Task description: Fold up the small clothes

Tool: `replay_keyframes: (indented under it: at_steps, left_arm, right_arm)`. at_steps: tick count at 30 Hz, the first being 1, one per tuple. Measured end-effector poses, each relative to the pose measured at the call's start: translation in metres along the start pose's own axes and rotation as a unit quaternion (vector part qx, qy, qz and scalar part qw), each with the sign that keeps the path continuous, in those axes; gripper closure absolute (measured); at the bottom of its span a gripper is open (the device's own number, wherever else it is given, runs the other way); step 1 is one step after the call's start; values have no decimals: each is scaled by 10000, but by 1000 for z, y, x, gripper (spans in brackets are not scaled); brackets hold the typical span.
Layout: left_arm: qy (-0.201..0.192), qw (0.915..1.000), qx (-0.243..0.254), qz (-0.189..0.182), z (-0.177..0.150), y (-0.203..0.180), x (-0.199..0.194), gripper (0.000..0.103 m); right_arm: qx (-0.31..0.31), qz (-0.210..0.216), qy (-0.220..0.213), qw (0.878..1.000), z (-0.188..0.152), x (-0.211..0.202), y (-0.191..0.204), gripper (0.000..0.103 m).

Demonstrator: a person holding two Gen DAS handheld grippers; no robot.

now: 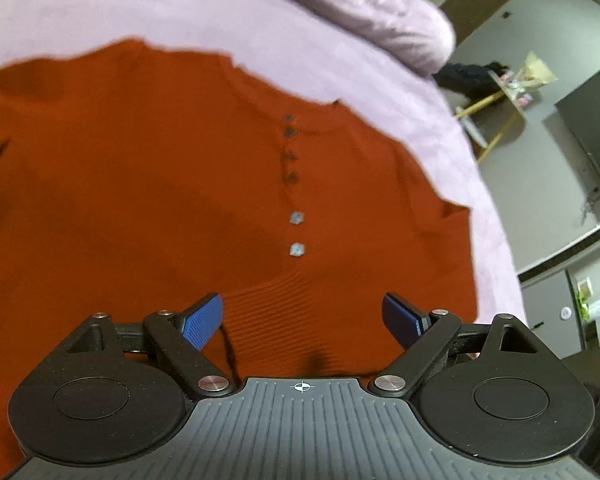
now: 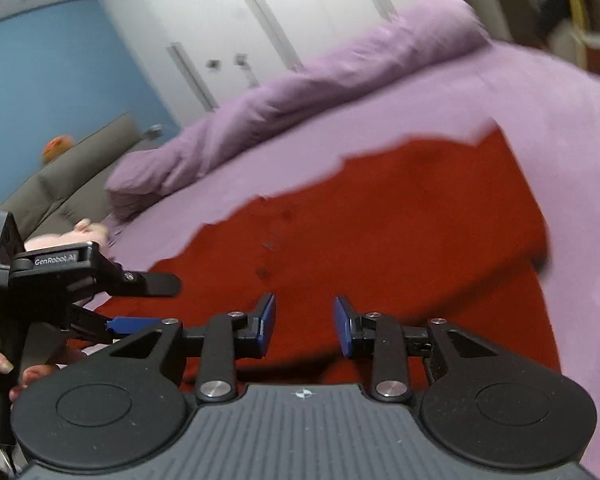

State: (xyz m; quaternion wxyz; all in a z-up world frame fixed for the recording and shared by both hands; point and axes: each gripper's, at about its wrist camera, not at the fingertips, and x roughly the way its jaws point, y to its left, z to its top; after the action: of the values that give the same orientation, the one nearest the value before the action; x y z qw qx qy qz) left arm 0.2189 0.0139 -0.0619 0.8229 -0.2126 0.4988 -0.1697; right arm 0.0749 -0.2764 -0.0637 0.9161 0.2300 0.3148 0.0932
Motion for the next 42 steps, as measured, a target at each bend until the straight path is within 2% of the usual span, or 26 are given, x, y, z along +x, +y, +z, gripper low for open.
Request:
replay_keyframes:
  at_steps: [3,6,9,11,15,16,17,18,19,21,23,24,25,27,29,30,31,36,39,42]
  left_arm:
    - [210,9994,-287,-27,-1,12,13,13]
    - [294,9977,-600,-74,-8,23,16,14]
    - [256,9964,-796,-170,-14,31,14,16]
    - [298,9945,-973,-243,-15,36,16,23]
    - [470,9923,-1062,-435,-9,33,28,50]
    - [507,9923,-1020,-488,-7,31,32,65]
    - [574,9924,-978,-470,-6,28,37,75]
    - [628,9925,-948,-438,-5,26,41,98]
    - [654,9929,-910,-398,-2,24,44,96]
    - [467,9956,-704,-412,7,19,38,97]
    - [54,9992,-180,-358,24,7,19,97]
    - [-179,9995,139,-215,32,0,8,97]
    - [-503,9970,583,85,42,-9,-5,97]
    - [-1033,9828,1296,821,56,-21,-24,97]
    - [-1353,9636,1709,1550,69,-23,-32,97]
    - [-1397,9585,1737,1775,76,-18,-32,97]
    - [-1410,9572,1695,1873,80,-13,-32,97]
    - [-1318,9642,1375,1845,89,17,-26,97]
    - [-1317,9650,1294,1860,92,26,-20,97]
    - [-1305,9673,1229,1795,90,33,-16,97]
  right_arm:
    - [308,-290,163,9990,-11,-8,-23,72]
    - [640,-265,280,9972,-20,-17,-44,72]
    - [694,-218,262,9970,-22,-17,-49,72]
    - [667,-214,239,9973,-26,-20,-44,72]
    - [713,-220,250,9969,-25,-11,-42,72]
    - [717,-228,248,9969,-22,-9,-40,72]
    - [730,-242,246,9967,-21,-7,-38,72]
    - [746,-251,248,9966,-19,-5,-37,72]
    - [752,-259,254,9965,-19,-5,-37,73]
    - [714,-320,275,9966,-17,-6,-38,74]
    - [568,-471,279,9969,-14,-7,-38,75]
    - [475,-583,258,9968,-12,-7,-37,75]
    - [377,-718,242,9964,-11,-8,-37,77]
    - [147,-1116,214,9934,-7,-7,-37,81]
    - [-137,-1602,195,9868,-3,-4,-34,81]
    - [-239,-1839,176,9825,-1,-3,-32,81]
    - [-313,-2014,158,9789,2,-2,-30,80]
    - [-30,-1345,-78,9909,28,1,-32,71]
    - [-226,-1392,-196,9898,53,25,-26,54]
    - [-381,-1566,-39,9869,75,61,-28,52]
